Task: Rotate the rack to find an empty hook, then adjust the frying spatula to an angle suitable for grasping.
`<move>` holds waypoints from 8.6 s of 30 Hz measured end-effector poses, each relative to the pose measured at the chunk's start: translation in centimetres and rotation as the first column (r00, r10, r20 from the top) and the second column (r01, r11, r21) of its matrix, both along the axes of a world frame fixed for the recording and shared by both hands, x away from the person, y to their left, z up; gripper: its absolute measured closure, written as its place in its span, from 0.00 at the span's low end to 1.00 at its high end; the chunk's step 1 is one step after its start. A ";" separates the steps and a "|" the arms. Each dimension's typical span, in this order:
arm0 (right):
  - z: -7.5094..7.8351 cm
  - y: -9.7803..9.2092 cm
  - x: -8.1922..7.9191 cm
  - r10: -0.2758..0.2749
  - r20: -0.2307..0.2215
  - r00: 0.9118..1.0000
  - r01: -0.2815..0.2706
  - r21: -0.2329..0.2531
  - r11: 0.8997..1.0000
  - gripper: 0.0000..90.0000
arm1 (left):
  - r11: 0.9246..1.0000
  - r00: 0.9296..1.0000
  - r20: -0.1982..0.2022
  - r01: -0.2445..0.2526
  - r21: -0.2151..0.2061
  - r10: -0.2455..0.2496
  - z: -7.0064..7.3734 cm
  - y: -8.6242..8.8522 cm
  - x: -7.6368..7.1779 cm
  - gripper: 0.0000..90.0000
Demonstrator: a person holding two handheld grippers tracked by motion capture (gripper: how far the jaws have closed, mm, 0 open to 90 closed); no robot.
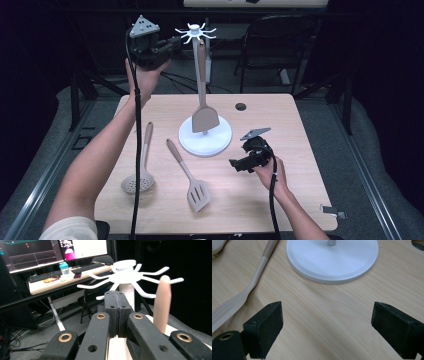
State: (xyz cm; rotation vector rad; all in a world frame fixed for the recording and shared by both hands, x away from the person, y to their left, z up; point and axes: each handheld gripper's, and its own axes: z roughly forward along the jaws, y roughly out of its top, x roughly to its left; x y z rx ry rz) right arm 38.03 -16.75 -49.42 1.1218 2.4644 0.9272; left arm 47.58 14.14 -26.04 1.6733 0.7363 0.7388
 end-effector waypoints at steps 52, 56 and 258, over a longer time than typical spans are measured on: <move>-0.1 0.1 0.0 0.006 -0.006 1.000 -0.006 -0.004 1.000 0.11 | 1.000 1.000 0.008 0.030 0.010 -0.030 -0.5 0.5 -1.7 0.97; -0.1 0.1 0.0 0.013 -0.009 1.000 -0.013 -0.006 1.000 0.11 | 0.999 1.000 -0.021 0.019 0.028 -0.019 -1.4 1.0 -1.6 0.88; -3.9 11.5 -1.5 0.182 -0.102 0.978 -0.168 0.133 0.977 0.83 | 0.997 0.840 -0.538 0.032 -0.075 -0.067 -26.7 -1.1 -10.5 0.72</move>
